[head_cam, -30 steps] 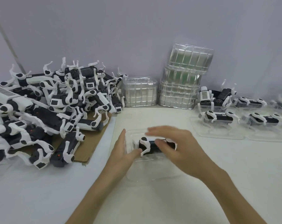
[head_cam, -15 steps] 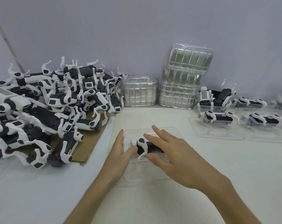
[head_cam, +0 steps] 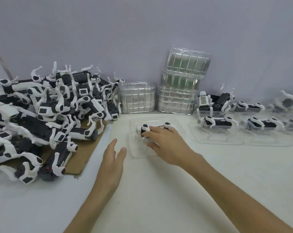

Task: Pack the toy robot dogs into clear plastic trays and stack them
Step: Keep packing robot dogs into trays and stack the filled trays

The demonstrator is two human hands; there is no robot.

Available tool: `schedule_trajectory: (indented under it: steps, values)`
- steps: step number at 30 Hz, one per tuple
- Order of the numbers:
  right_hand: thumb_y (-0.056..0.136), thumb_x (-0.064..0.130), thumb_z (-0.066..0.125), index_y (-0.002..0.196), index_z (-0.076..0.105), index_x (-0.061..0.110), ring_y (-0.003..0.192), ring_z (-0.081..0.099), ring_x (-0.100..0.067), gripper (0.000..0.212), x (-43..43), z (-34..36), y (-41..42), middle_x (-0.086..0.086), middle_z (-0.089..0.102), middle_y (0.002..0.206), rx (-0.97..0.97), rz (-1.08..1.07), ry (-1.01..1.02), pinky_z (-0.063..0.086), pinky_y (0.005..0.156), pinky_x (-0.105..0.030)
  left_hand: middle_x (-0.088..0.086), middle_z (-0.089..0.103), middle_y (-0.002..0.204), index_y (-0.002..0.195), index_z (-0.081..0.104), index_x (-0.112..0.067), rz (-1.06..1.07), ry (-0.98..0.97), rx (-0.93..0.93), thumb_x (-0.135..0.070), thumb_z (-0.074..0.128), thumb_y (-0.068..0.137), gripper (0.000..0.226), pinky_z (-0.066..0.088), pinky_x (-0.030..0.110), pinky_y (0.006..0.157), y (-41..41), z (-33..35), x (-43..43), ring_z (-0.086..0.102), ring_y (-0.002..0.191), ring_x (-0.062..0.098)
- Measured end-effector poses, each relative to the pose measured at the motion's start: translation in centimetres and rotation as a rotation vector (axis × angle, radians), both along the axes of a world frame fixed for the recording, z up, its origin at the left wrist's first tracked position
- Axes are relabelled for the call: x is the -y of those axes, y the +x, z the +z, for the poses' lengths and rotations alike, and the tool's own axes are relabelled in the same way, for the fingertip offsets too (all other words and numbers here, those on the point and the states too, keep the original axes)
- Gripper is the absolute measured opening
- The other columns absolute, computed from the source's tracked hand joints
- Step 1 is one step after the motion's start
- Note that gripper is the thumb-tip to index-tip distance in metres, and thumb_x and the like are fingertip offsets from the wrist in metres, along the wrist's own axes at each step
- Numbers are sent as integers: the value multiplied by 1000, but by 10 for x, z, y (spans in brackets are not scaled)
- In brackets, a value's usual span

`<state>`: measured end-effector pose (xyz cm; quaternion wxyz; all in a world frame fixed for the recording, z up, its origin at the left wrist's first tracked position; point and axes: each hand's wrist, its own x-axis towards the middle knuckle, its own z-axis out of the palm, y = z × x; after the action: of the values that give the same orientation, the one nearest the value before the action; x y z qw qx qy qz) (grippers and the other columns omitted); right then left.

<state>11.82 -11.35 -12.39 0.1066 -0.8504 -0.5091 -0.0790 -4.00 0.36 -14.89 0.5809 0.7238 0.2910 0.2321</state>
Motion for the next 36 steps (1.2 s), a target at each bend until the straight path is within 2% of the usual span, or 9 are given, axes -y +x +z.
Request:
schedule_trajectory:
  steps: [4, 7, 11, 16, 29, 33, 36]
  values:
    - [105, 36, 41, 142, 46, 32, 138, 41, -15, 37, 0, -6, 37, 8, 47, 148, 41, -113, 21, 22, 111, -36, -12, 31, 157, 150, 31, -36, -25, 2, -15, -31, 47, 103, 49, 25, 26, 102, 0, -3, -1, 31, 142, 8]
    - [105, 37, 39, 143, 45, 34, 142, 37, -13, 38, 15, -11, 52, 8, 44, 152, 48, -180, 33, 21, 109, -35, -10, 33, 156, 148, 32, -38, -27, 2, -18, -32, 49, 103, 48, 26, 27, 101, 0, -4, -3, 33, 141, 7]
    - [105, 41, 39, 143, 46, 36, 144, 33, -11, 38, 43, -11, 64, 8, 39, 156, 32, -222, 14, 19, 115, -36, -9, 32, 155, 148, 33, -36, -48, 13, -22, -28, 52, 102, 51, 28, 28, 103, 0, -8, -3, 33, 141, 8]
    - [104, 44, 40, 140, 48, 37, 145, 32, -9, 38, 71, -9, 74, 11, 38, 156, 1, -254, 31, 18, 112, -34, -9, 28, 156, 149, 31, -31, -54, 52, -37, -21, 54, 101, 55, 28, 26, 104, 0, -9, -2, 34, 141, 13]
    - [103, 41, 47, 140, 50, 39, 145, 30, -10, 37, 112, -2, 91, 15, 40, 155, -64, -328, 62, 14, 113, -30, -9, 26, 157, 149, 31, -30, -69, 95, -43, -21, 54, 101, 55, 28, 25, 103, 0, -11, -2, 35, 142, 14]
    - [100, 33, 55, 144, 45, 37, 140, 35, -8, 45, 106, 2, 88, 14, 49, 147, -137, -300, 132, 10, 112, -25, -9, 21, 160, 149, 30, -30, -85, 211, -89, -24, 53, 101, 54, 28, 29, 112, -1, -14, -3, 32, 143, 12]
    - [94, 29, 65, 144, 45, 31, 136, 43, -13, 54, 95, 10, 84, 8, 48, 148, -223, -295, 200, 14, 120, -41, -13, 13, 163, 151, 26, -32, -132, 446, -184, -33, 47, 102, 53, 22, 27, 115, -4, -17, 2, 24, 146, 8]
